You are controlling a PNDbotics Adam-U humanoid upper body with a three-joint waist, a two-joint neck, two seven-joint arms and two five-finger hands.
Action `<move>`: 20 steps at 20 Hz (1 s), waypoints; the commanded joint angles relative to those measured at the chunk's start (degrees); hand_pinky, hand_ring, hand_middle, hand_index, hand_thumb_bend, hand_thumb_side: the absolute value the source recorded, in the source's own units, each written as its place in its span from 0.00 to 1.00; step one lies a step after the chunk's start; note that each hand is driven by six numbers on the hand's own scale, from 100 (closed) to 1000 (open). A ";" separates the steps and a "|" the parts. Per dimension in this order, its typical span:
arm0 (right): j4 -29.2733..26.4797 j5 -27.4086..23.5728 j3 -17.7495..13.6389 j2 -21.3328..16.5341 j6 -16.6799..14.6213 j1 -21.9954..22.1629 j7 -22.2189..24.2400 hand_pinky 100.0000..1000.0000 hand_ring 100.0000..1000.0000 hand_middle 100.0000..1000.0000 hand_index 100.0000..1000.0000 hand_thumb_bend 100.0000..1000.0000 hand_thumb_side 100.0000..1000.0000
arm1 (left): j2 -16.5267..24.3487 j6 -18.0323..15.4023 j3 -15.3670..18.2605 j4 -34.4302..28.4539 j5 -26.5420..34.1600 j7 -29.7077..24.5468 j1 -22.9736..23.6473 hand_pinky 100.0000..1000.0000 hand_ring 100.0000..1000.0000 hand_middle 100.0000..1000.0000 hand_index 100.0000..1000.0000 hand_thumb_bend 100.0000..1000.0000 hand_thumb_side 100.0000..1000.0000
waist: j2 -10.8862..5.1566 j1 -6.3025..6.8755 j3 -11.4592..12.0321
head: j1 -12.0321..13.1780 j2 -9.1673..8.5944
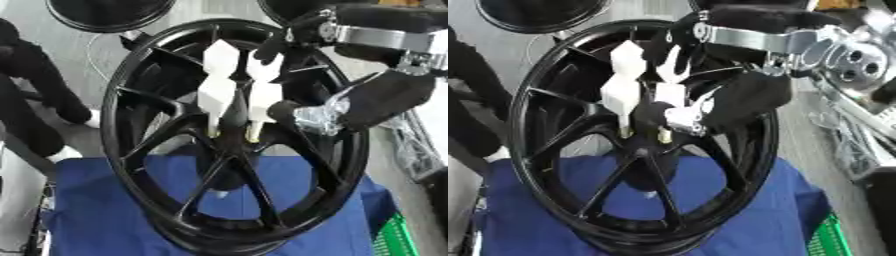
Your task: Pull the pin out of the wheel hub.
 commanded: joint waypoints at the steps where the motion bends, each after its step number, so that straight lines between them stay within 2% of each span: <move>1: -0.50 1.15 -1.05 -0.41 0.53 -0.59 -0.12 0.76 0.73 0.77 0.85 0.23 0.53 | 0.90 -0.02 0.07 -1.34 0.08 -0.20 -0.94 0.55 0.72 0.66 0.72 0.20 0.81 | -0.80 0.15 0.13 | -0.38 -0.94; 20: 0.24 6.92 -1.47 0.44 0.92 1.58 1.92 0.77 0.72 0.75 0.84 0.24 0.53 | 0.69 -0.02 -0.36 -1.98 0.28 -0.39 -1.45 0.55 0.72 0.65 0.71 0.21 0.80 | -0.41 0.29 0.76 | -1.94 -0.37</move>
